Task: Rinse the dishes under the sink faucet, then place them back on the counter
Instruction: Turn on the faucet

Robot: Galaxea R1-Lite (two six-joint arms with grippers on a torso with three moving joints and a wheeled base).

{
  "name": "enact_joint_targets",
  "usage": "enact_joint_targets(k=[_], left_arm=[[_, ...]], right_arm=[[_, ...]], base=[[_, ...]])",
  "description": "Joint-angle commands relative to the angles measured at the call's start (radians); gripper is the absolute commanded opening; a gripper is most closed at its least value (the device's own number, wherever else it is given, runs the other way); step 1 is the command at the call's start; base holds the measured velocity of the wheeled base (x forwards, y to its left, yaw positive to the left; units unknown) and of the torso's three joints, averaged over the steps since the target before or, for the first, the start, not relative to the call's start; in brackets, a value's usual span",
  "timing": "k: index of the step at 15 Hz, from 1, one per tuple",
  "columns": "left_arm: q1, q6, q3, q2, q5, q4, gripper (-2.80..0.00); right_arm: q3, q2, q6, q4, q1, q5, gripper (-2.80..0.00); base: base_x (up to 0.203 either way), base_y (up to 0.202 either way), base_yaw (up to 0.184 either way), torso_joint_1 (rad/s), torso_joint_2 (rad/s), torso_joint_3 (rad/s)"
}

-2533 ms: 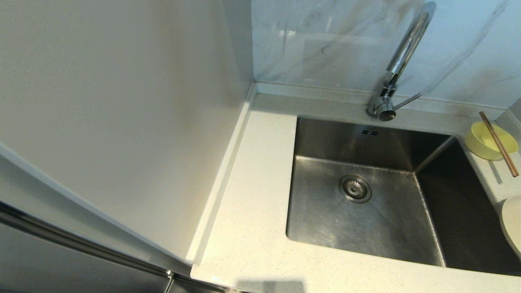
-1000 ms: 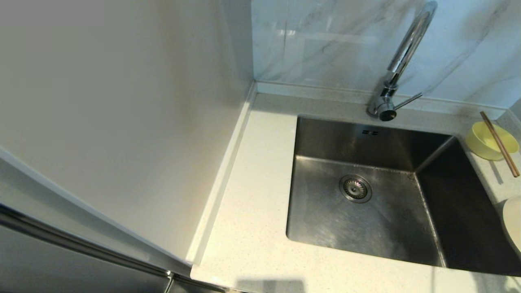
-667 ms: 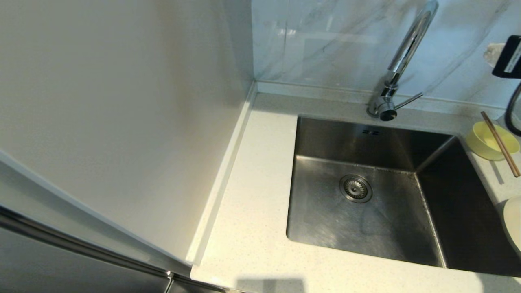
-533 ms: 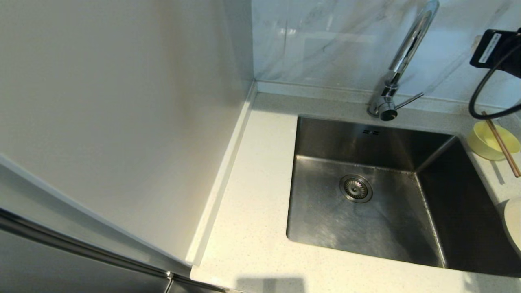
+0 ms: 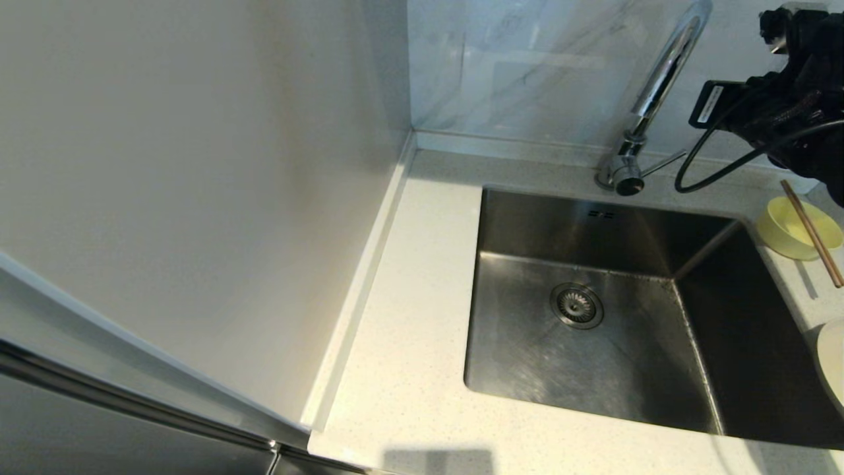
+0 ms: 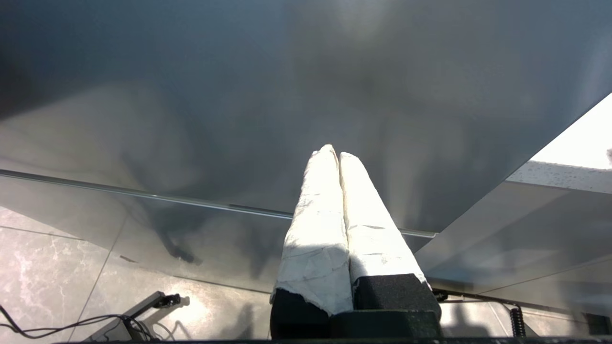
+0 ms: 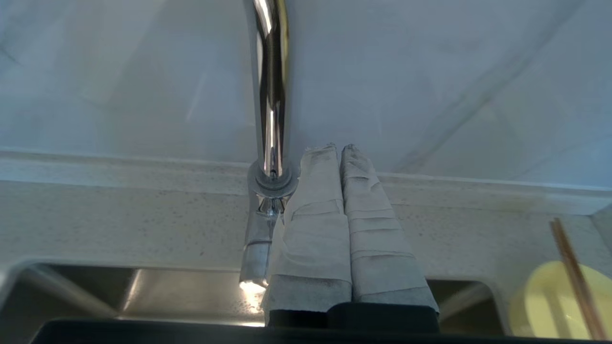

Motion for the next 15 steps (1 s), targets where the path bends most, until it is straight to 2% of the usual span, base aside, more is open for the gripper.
enact_joint_targets(k=[1, 6, 13, 15], left_arm=[[-0.001, 0.0, 0.0, 0.0, 0.0, 0.0, -2.8], [0.0, 0.0, 0.0, 0.0, 0.0, 0.0, -2.8], [0.0, 0.0, 0.0, 0.0, 0.0, 0.0, -2.8], [0.0, 0.0, 0.0, 0.0, 0.0, 0.0, -2.8]], right_arm=[[-0.031, 0.06, -0.005, -0.002, -0.002, -0.002, -2.8], [-0.037, 0.102, -0.055, -0.003, -0.026, -0.002, -2.8], [-0.055, 0.161, -0.074, -0.008, -0.045, 0.0, -2.8], [-0.097, 0.191, -0.074, -0.008, -0.045, -0.001, -2.8]], base=[[0.0, 0.0, 0.0, 0.0, 0.0, 0.0], [0.0, 0.0, 0.0, 0.0, 0.0, 0.0], [0.0, 0.0, 0.0, 0.0, 0.0, 0.0], [0.0, 0.0, 0.0, 0.0, 0.0, 0.0]])
